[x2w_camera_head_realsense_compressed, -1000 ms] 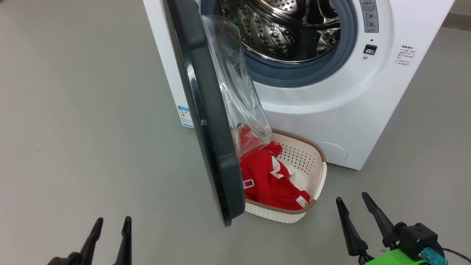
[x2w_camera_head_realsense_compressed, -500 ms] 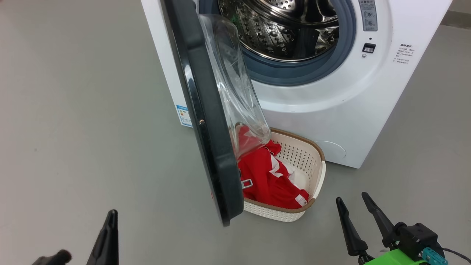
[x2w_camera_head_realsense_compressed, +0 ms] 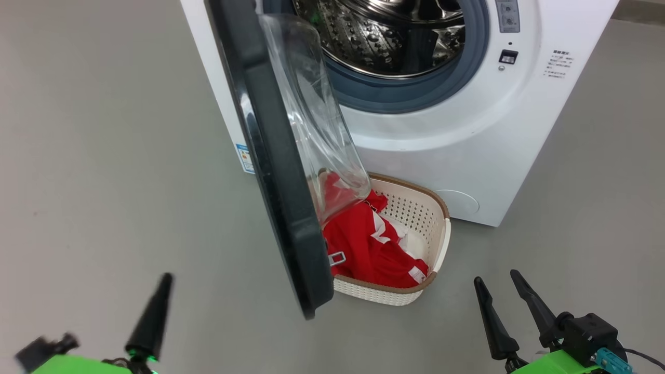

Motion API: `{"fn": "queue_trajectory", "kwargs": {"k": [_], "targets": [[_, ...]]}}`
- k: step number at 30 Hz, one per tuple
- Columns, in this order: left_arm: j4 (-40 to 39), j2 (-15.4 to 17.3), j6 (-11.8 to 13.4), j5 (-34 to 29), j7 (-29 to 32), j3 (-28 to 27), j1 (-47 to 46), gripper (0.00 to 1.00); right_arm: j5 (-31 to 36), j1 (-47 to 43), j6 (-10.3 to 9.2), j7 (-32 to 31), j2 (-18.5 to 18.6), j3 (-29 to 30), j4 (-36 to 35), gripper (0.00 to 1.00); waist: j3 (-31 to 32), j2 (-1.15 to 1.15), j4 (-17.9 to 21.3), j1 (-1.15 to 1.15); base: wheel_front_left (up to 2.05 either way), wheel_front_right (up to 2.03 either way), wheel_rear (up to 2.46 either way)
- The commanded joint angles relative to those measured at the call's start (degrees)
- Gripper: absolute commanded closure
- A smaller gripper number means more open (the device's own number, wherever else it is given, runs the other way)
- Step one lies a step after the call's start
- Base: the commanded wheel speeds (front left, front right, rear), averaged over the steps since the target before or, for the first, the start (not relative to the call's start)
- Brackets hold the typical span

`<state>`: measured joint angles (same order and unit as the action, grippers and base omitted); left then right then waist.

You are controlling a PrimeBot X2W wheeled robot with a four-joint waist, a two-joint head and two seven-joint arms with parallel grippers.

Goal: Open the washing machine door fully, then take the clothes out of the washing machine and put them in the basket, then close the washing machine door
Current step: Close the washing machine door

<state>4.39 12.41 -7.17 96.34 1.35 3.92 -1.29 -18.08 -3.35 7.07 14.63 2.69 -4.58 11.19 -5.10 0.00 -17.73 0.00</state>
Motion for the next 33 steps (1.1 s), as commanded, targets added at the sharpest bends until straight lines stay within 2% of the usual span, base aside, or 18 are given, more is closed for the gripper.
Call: {"fn": "queue_trajectory", "kwargs": {"k": [1, 4, 10, 22, 33], "targets": [[-2.54, 1.93, -0.32, 1.24, 4.11, -2.30, -2.07, 1.00, -0.61, 2.12, 0.42, 0.37, 0.19, -1.57, -1.28, 0.00, -0.43, 0.00, 0.58, 0.00, 0.00, 0.00, 0.00], [-3.73, 1.81, -0.32, 2.72, 12.47, -3.40, -1.89, 1.00, -0.64, 2.48, 0.42, 0.37, 0.19, -1.64, -1.31, 0.00, -0.84, 0.00, 1.44, 0.00, 0.00, 0.00, 0.00], [-3.87, -0.41, -0.32, 1.04, 21.43, -7.38, -2.75, 1.00, -0.72, 3.21, 0.42, 0.37, 0.19, -1.55, -1.50, 0.00, -1.77, 0.00, 3.64, 0.00, 0.00, 0.00, 0.00], [-5.24, -5.65, -0.32, -2.73, 28.44, -9.49, -5.53, 1.00, -1.37, 4.50, 0.42, 0.37, 0.19, -1.49, -1.94, 0.00, -3.74, 0.00, 8.81, 0.00, 0.00, 0.00, 0.00], [-7.10, -7.61, -0.32, -5.39, 30.45, -10.04, -8.85, 1.00, -2.58, 5.99, 0.42, 0.37, 0.19, -1.92, -2.68, 0.00, -6.28, 0.00, 15.85, 0.00, 0.00, 0.00, 0.00]]}}
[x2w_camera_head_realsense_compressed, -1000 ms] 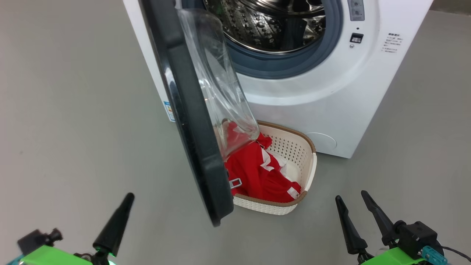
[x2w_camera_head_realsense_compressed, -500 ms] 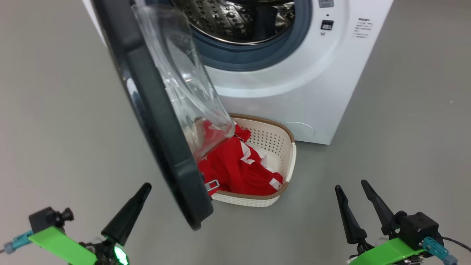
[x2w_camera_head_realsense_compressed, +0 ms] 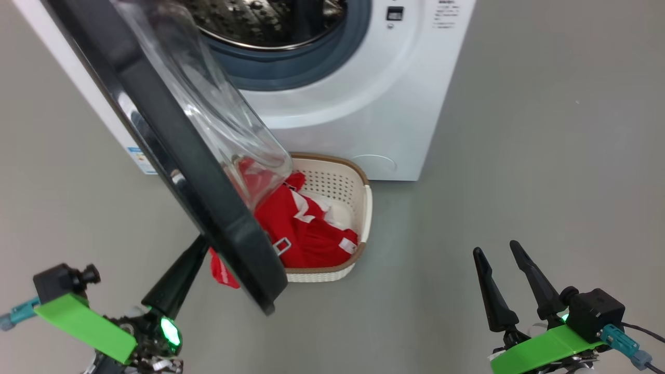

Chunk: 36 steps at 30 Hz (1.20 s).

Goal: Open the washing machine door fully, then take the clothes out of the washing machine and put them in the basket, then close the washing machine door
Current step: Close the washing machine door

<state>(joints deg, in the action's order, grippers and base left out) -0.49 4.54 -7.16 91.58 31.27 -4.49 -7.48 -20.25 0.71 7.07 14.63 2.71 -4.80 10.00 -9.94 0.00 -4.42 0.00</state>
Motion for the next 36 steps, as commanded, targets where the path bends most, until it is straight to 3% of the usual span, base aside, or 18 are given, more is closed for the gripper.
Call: {"fn": "queue_trajectory", "kwargs": {"k": [1, 12, 21, 36], "targets": [[-2.27, 0.16, -0.33, -0.85, 0.41, -1.56, -3.07, 1.00, -0.51, 2.04, 0.42, 0.37, 0.17, -1.73, -1.54, 0.00, -1.68, 0.00, 3.22, 0.00, 0.00, 0.00, 0.00], [-1.17, 0.30, -0.33, -5.52, -5.72, 1.69, -10.69, 1.00, -1.76, 3.19, 0.42, 0.37, 0.17, -2.02, -2.40, 0.00, -5.22, 0.00, 9.54, 0.00, 0.00, 0.00, 0.00], [5.12, 3.96, -0.33, -10.51, -17.29, 7.37, -20.32, 1.00, -3.04, 4.38, 0.42, 0.37, 0.17, -2.61, -2.97, 0.00, -7.77, 0.00, 13.54, 0.00, 0.00, 0.00, 0.00], [16.64, 11.39, -0.33, -10.53, -29.31, 14.40, -35.99, 1.00, -5.86, 5.56, 0.42, 0.37, 0.17, -3.31, -3.93, 0.00, -11.46, 0.00, 19.27, 0.00, 0.00, 0.00, 0.00]]}}
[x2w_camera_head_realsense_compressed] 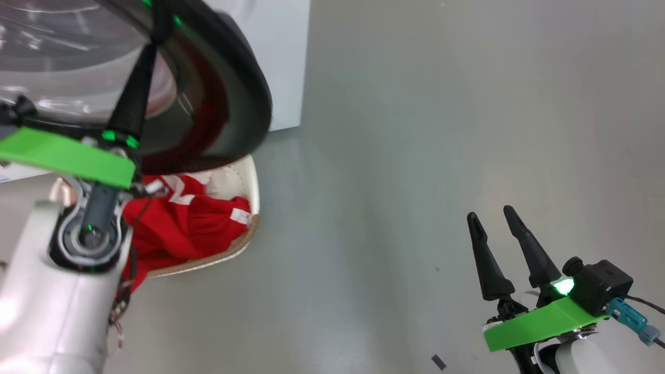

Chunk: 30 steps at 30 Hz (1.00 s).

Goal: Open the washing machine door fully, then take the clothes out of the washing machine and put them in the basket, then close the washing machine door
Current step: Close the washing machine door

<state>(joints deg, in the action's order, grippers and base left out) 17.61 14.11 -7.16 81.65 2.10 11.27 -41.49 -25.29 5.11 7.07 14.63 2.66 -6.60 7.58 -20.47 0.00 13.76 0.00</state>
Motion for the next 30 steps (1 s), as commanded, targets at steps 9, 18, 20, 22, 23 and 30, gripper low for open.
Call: {"fn": "queue_trajectory", "kwargs": {"k": [9, 18, 20, 22, 23, 30], "targets": [[5.59, 4.45, -0.33, 0.64, -5.16, 2.47, -9.78, 1.00, -2.01, 1.57, 0.42, 0.37, 0.21, -2.49, -1.68, 0.00, -1.48, 0.00, 3.61, 0.00, 0.00, 0.00, 0.00], [8.51, 6.64, -0.33, 3.11, -7.82, 5.64, -11.61, 1.00, -2.54, 1.59, 0.42, 0.37, 0.21, -2.59, -1.98, 0.00, -1.46, 0.00, 3.67, 0.00, 0.00, 0.00, 0.00], [8.51, 6.53, -0.33, 3.89, -8.09, 6.23, -11.05, 1.00, -2.29, 1.60, 0.42, 0.37, 0.21, -2.28, -1.88, 0.00, -1.24, 0.00, 3.01, 0.00, 0.00, 0.00, 0.00], [8.36, 6.42, -0.33, 4.67, -8.24, 6.79, -10.20, 1.00, -1.95, 1.74, 0.42, 0.37, 0.21, -2.01, -1.69, 0.00, -0.89, 0.00, 2.33, 0.00, 0.00, 0.00, 0.00], [8.28, 6.32, -0.33, 5.16, -8.29, 6.96, -9.64, 0.94, -1.76, 1.79, 0.42, 0.37, 0.21, -1.86, -1.62, 0.00, -0.70, 0.00, 1.96, 0.00, 0.00, 0.00, 0.00], [8.20, 5.63, -0.33, 7.09, -9.56, 8.01, -2.85, 0.12, -0.07, 1.35, 0.42, 0.37, 0.21, -1.15, -0.97, 0.00, 1.68, 0.00, -0.69, 0.00, 0.00, 0.00, 0.00]]}}
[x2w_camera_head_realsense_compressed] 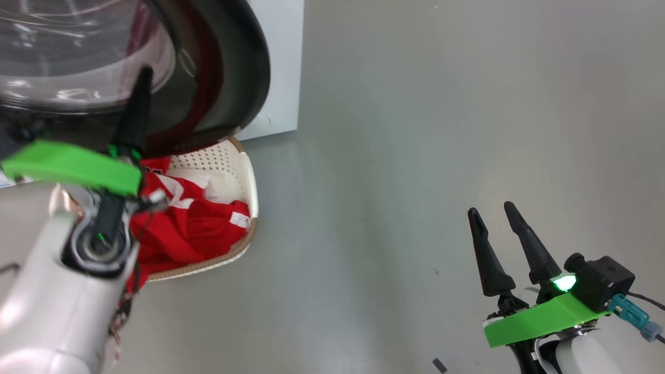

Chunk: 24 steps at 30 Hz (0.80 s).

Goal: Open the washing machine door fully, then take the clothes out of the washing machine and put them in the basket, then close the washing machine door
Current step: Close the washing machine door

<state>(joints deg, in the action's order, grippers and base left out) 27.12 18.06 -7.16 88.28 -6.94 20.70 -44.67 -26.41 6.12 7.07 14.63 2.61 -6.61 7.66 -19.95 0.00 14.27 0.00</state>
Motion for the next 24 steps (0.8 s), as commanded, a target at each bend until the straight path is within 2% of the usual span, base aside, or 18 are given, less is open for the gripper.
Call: {"fn": "queue_trajectory", "kwargs": {"k": [1, 2, 9, 24], "targets": [[-1.31, 1.68, -0.33, 0.45, -0.52, -1.43, 0.33, 0.12, 1.05, 0.34, 0.42, 0.37, 0.27, -1.14, -1.06, 0.00, 1.17, 0.00, -1.20, 0.00, 0.00, 0.00, 0.00], [-1.42, 1.59, -0.33, 0.51, -0.86, -1.27, 1.44, 0.00, 1.26, 0.20, 0.42, 0.37, 0.27, -1.06, -0.95, 0.00, 1.54, 0.00, -1.57, 0.00, 0.00, 0.00, 0.00], [-2.85, 0.90, -0.33, 0.48, -3.40, 0.03, 9.01, 0.00, 2.82, -1.13, 0.42, 0.37, 0.27, -0.30, -0.18, 0.00, 3.98, 0.00, -4.77, 0.00, 0.00, 0.00, 0.00], [-6.20, 2.23, -0.33, -3.13, -7.82, 2.01, 22.72, 0.00, 5.46, -4.56, 0.42, 0.37, 0.27, 1.91, 0.88, 0.00, 8.84, 0.00, -10.27, 0.00, 0.00, 0.00, 0.00]]}}
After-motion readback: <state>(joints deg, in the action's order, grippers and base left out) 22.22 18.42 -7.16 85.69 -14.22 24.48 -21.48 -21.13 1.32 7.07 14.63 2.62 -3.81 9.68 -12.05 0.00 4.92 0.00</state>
